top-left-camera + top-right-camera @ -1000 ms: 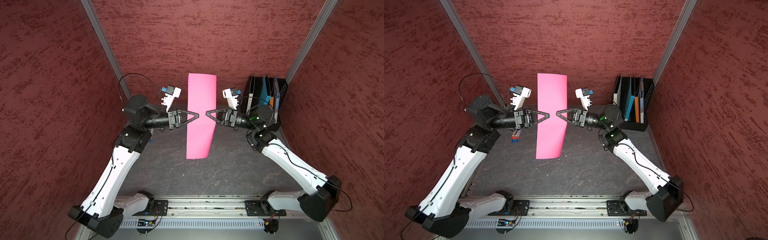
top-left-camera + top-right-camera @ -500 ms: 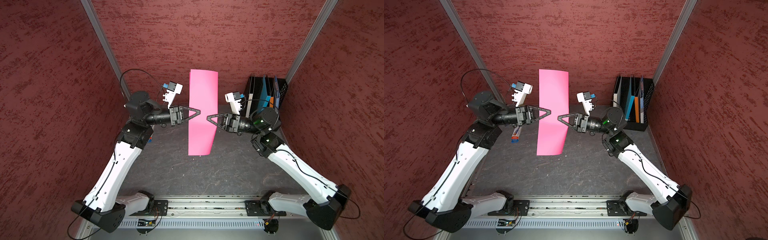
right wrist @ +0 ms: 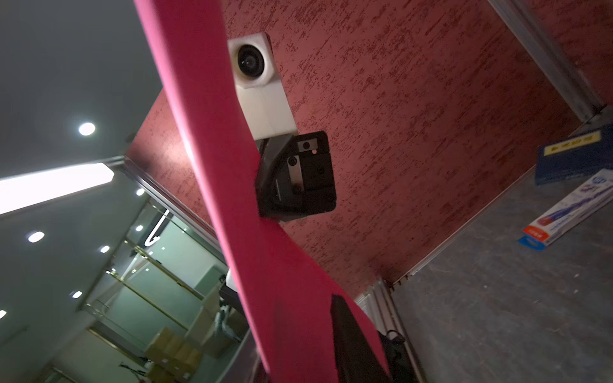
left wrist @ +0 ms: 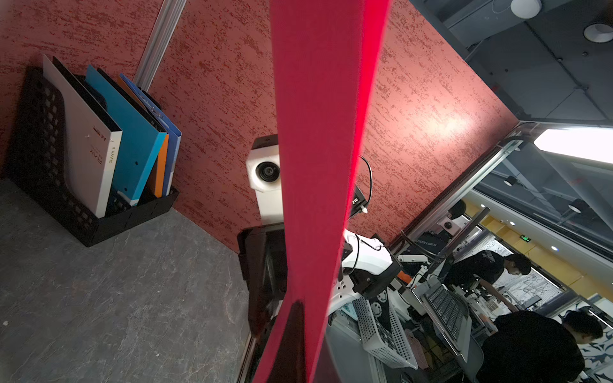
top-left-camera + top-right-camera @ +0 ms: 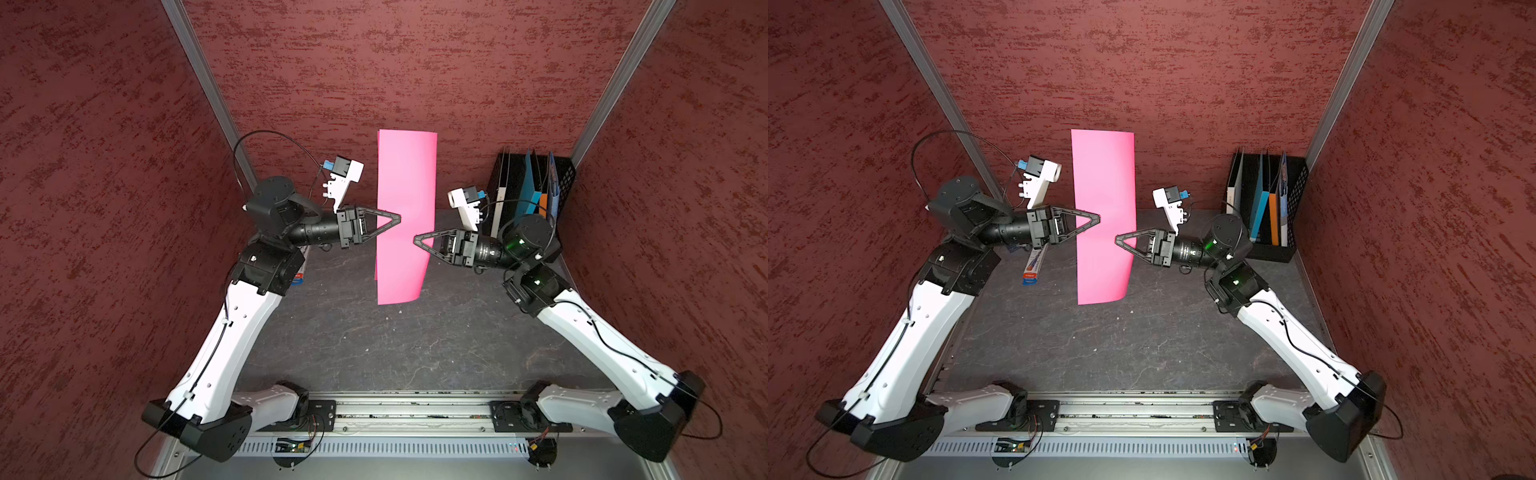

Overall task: Fold the rectangular paper in half along the long edge
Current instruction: Fold the paper.

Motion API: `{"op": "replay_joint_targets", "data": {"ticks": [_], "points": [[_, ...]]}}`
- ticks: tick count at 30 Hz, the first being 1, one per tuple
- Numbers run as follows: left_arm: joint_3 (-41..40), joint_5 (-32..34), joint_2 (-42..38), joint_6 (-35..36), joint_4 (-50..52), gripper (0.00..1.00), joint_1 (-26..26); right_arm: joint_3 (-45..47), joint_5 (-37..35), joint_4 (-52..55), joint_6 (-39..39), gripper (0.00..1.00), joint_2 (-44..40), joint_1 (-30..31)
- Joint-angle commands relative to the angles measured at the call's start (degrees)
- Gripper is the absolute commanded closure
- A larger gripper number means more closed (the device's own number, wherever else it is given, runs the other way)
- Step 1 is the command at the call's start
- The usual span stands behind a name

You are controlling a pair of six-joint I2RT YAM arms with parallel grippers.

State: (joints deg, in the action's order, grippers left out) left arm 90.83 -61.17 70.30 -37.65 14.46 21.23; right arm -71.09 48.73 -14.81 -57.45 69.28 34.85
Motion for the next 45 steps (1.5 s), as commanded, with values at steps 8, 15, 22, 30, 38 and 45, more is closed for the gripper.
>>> {"op": "replay_joint_targets", "data": {"ticks": [8,15,22,30,38,45], "points": [[2.15,1.13,0.76,1.17,-1.24,1.0,-0.54,-0.45,-0.82,3.97,2.15,0.74,-2.56,0.39],[3.58,1.58,1.55,0.13,-3.54,1.0,-0.64,0.19,-1.26,3.65,1.89,0.62,-2.53,1.3],[3.99,1.4,2.21,-0.41,-4.37,1.0,-0.61,1.47,-1.31,2.75,1.67,0.93,-2.56,1.71],[4.48,1.23,2.78,-0.77,-5.2,1.0,-0.62,1.4,-1.71,5.79,2.88,0.73,-3.81,1.73],[4.87,1.1,3.44,-1.11,-5.88,1.0,-0.64,2.51,-1.97,6.2,2.52,0.66,-4.93,2.23],[5.08,1.14,3.69,-1.17,-6.09,1.0,-0.71,4.28,-1.89,6.35,2.71,1.0,-5.86,2.33]]}}
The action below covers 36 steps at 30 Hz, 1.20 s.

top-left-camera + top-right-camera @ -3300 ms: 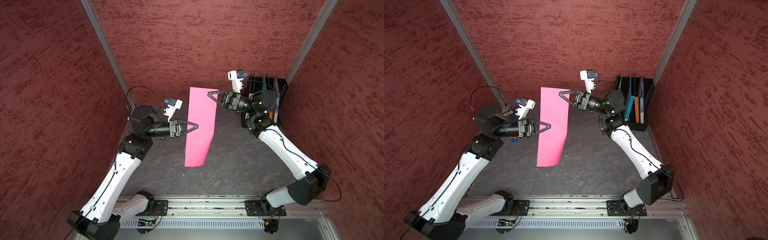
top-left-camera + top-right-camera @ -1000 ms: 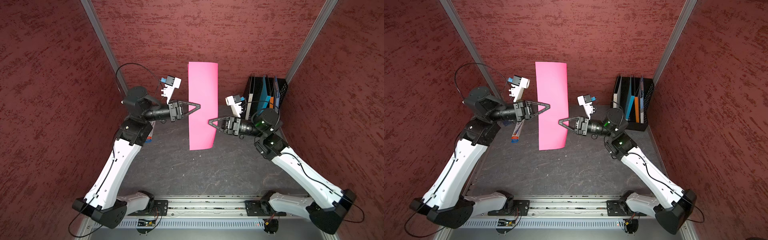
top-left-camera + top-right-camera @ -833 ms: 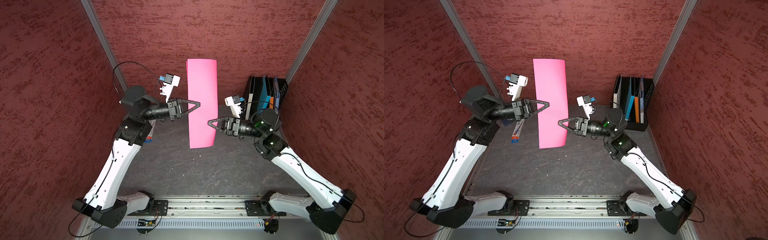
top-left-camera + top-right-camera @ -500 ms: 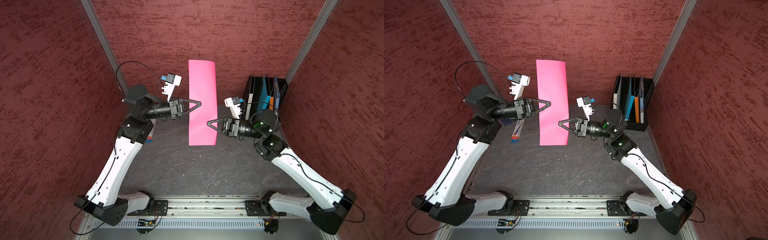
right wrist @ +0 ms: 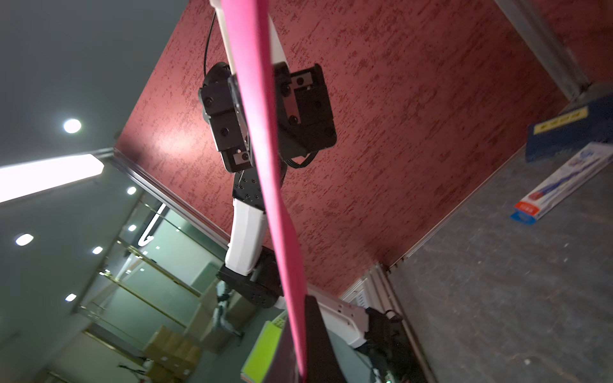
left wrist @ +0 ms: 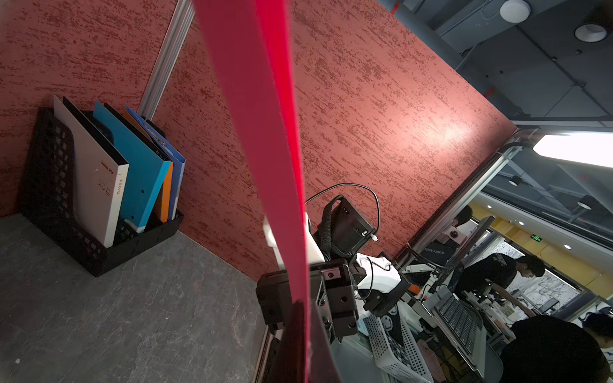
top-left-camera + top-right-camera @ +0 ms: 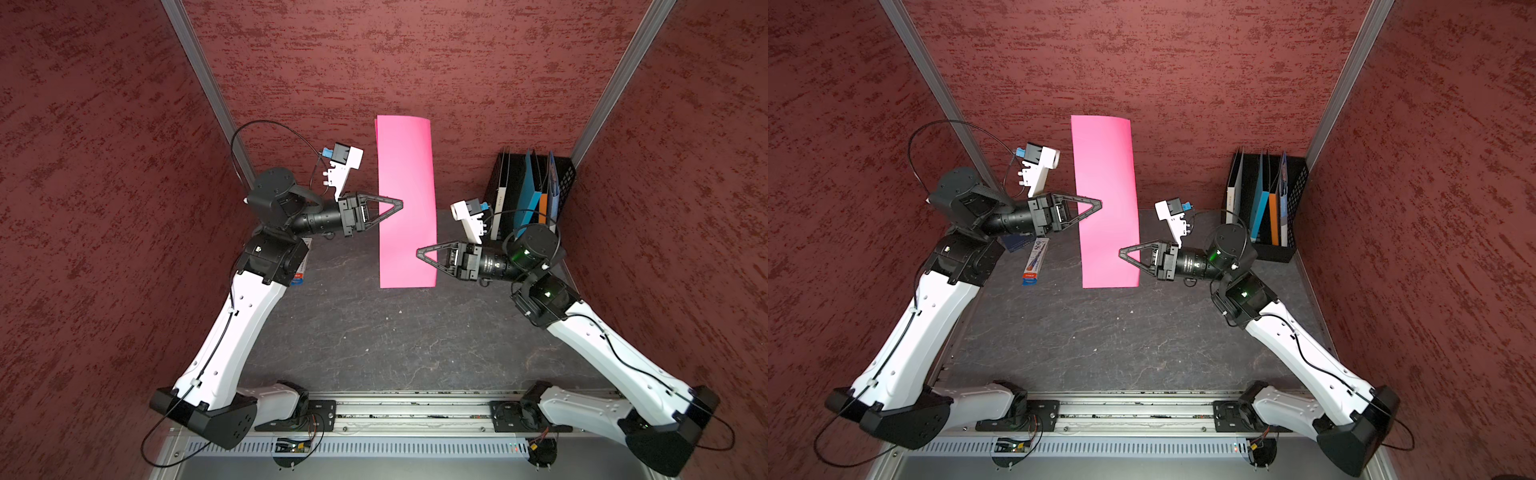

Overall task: Fold the rectangular paper in half along the long edge
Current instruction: Fold the paper.

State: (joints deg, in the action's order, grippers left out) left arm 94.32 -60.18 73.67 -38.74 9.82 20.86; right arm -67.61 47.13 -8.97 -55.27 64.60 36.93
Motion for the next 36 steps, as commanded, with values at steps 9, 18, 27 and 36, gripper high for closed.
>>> {"op": "replay_joint_targets", "data": {"ticks": [9,18,27,36], "points": [[2.27,-0.29,0.77,-0.83,-1.92,1.0,-0.3,0.75,0.02,2.47,1.27,0.68,-2.24,0.27],[2.95,-0.29,0.86,-1.13,-2.03,1.0,-0.3,3.96,-0.11,1.62,0.56,1.0,-3.5,0.26],[2.95,-0.29,0.69,-0.9,-1.52,1.0,-0.3,3.89,0.06,5.51,2.02,0.71,-4.38,0.25],[2.71,-0.31,0.68,-0.92,-1.69,1.0,-0.3,4.76,0.04,6.04,2.16,1.0,-4.96,0.25]]}}
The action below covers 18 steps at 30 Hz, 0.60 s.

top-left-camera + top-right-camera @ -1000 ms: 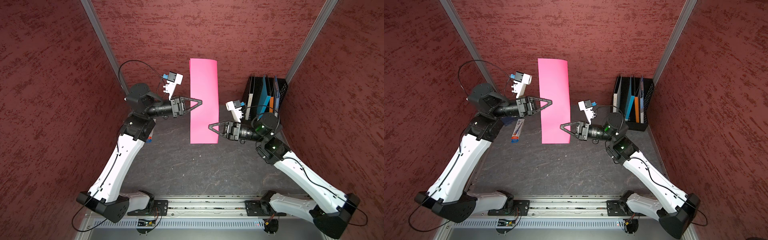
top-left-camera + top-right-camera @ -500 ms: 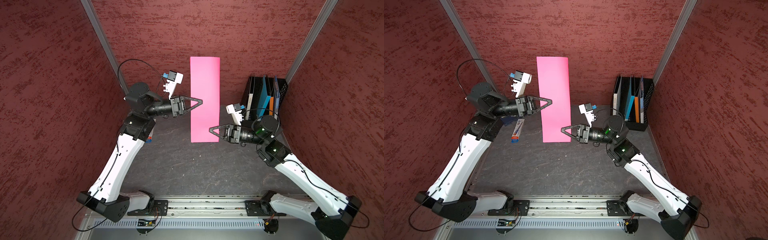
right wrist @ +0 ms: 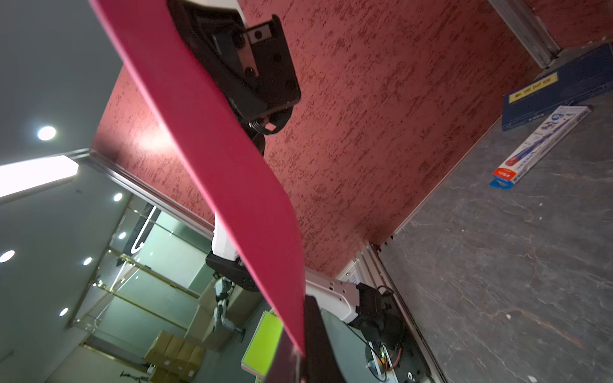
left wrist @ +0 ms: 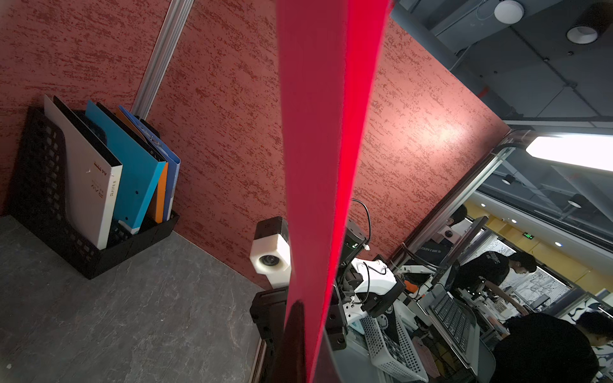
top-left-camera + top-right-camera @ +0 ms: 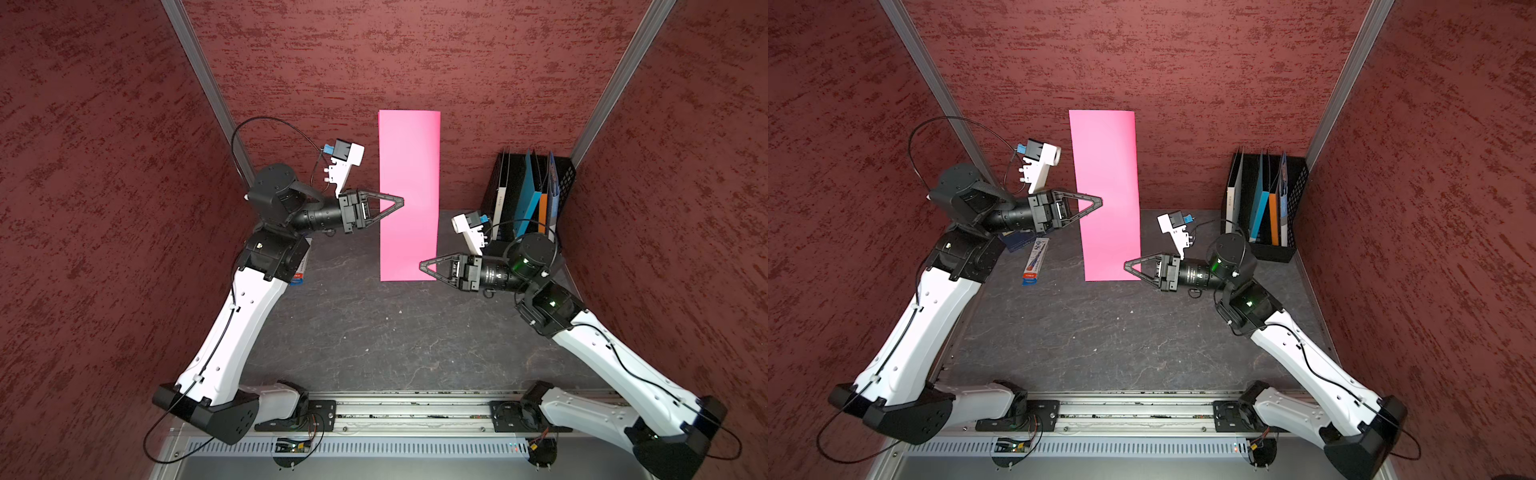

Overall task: Fold the rectangular paper in half along the long edge
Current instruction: Fold the paper.

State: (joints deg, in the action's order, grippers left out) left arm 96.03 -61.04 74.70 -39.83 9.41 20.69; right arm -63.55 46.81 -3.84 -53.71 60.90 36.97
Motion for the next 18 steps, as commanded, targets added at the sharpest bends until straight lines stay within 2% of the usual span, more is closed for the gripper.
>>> {"op": "replay_joint_targets", "data": {"ticks": [1,2,3,4,6,7,10,15,16,17,18], "points": [[1.1,0.56,-0.34,0.2,-1.26,1.0,-0.12,0.6,0.39,1.54,0.96,1.0,-1.38,0.23],[1.15,0.57,-0.34,0.28,-1.22,1.0,-0.12,0.46,0.43,2.03,0.98,0.96,-1.4,0.22],[1.25,0.5,-0.26,0.36,-1.12,1.0,-0.14,0.24,0.39,2.84,1.25,0.82,-1.4,0.21],[1.34,0.48,-0.25,0.32,-1.06,1.0,-0.18,0.18,0.39,3.44,1.56,0.77,-1.53,0.21],[1.3,0.48,-0.16,0.3,-1.07,1.0,-0.16,0.25,0.22,4.22,1.88,0.74,-2.05,0.21],[1.33,0.48,-0.16,0.36,-1.15,1.0,-0.21,0.22,0.3,4.53,2.0,0.78,-2.31,0.21],[1.34,0.48,-0.01,0.37,-1.32,1.0,-0.2,0.41,0.11,5.16,2.2,1.0,-2.79,0.21],[1.51,0.37,0.12,0.4,-1.35,1.0,-0.21,0.58,0.13,6.55,2.88,1.0,-3.03,0.21],[1.4,0.48,0.02,0.58,-1.12,1.0,-0.27,0.24,0.19,7.97,3.52,0.97,-3.07,0.25],[1.3,0.48,0.01,0.88,-0.76,1.0,-0.32,-0.6,-0.05,11.1,4.85,0.81,-3.07,0.21],[1.14,0.54,0.01,1.41,-0.08,1.0,-0.42,-2.22,-1.15,16.38,8.02,0.7,-3.22,0.12]]}}
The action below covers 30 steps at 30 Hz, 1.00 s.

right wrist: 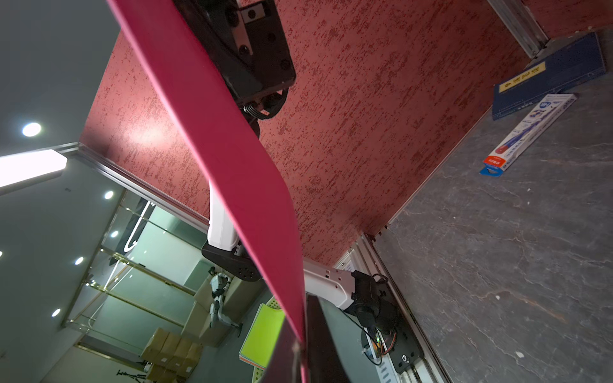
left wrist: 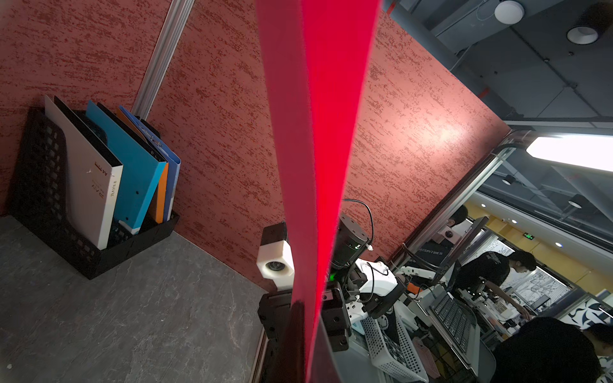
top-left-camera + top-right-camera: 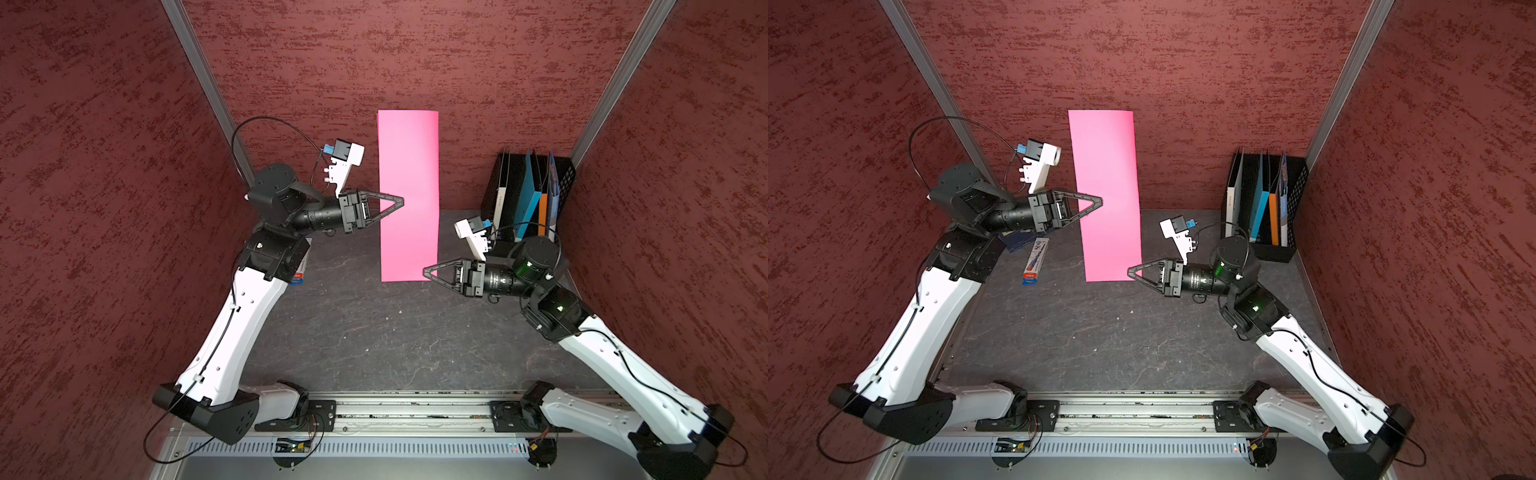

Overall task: Fold the rectangular paper in half along the long edge
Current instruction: Fold the paper, then place the paper at the center of the board.

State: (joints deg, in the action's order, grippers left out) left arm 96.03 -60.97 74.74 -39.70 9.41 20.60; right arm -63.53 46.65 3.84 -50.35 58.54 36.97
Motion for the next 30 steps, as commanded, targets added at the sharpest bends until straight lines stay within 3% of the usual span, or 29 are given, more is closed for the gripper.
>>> {"op": "replay_joint_targets", "data": {"ticks": [1,2,3,8,13,16,21,25,30], "points": [[0.73,0.73,-0.19,2.1,0.9,1.0,-0.3,-3.77,-2.2,14.12,7.91,0.59,-1.13,0.07],[-0.06,1.01,-0.33,2.75,1.5,1.0,-0.43,-5.29,-3.39,18.86,10.78,0.41,-1.44,-0.26],[-1.25,1.2,-0.59,2.95,1.79,1.0,-0.77,-6.93,-4.58,23.67,13.61,0.32,-1.81,-0.8],[-10.21,0.76,-1.0,2.78,0.46,1.0,-2.53,-12.27,-6.03,34.89,20.25,0.17,-3.25,-5.76],[-21.85,3.03,-1.55,3.58,-0.13,1.0,-3.82,-16.03,-7.87,40.6,24.62,0.17,-3.51,-10.47],[-29.54,5.34,-1.12,3.38,-1.22,1.0,-3.86,-13.67,-9.67,39.06,23.57,0.19,-1.64,-11.57],[-43.44,7.62,1.03,-0.73,-8.96,1.0,-3.08,0.42,-10.53,19.78,14.06,0.32,2.53,-11.64],[-52.43,9.83,4.28,-4.66,-17.51,1.0,-1.53,9.9,-8.07,2.29,7.18,0.36,8.41,-10.45],[-60.77,11.29,11.39,-10.35,-31.89,1.0,0.0,12.58,-11.65,2.52,10.7,0.38,13.79,-7.89]]}}
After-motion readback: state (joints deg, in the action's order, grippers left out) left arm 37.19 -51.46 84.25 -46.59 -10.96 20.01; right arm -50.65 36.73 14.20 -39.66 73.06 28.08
